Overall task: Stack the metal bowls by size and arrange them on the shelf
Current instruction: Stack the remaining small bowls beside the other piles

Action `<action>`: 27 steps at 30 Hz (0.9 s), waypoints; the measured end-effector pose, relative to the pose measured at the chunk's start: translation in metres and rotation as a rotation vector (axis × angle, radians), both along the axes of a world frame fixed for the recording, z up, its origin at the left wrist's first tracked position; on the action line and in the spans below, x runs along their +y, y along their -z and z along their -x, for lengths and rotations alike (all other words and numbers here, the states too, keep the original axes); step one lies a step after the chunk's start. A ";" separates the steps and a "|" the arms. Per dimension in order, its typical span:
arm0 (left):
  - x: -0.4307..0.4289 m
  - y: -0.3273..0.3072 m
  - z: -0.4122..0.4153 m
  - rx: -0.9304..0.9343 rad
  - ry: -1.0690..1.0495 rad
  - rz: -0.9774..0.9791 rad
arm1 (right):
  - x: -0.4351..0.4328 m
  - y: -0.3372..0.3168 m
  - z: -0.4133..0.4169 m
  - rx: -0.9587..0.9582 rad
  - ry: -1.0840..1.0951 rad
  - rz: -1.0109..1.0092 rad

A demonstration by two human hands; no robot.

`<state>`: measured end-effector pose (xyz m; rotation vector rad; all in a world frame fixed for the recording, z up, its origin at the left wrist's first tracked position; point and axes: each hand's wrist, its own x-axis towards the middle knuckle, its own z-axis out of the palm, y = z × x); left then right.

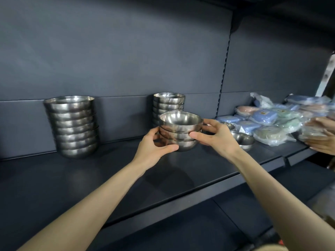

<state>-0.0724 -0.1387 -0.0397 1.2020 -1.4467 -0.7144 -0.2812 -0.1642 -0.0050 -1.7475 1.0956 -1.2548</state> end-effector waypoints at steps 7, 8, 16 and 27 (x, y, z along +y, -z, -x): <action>-0.039 -0.008 0.080 0.045 0.104 0.003 | -0.026 -0.013 0.079 0.019 0.068 0.018; -0.044 -0.010 0.092 0.043 0.107 -0.001 | -0.030 -0.015 0.091 0.027 0.077 0.027; -0.082 -0.017 0.161 0.010 0.102 -0.021 | -0.063 -0.020 0.164 0.083 0.124 0.055; -0.107 0.002 0.196 -0.069 0.107 -0.086 | -0.078 0.004 0.198 0.007 0.153 -0.056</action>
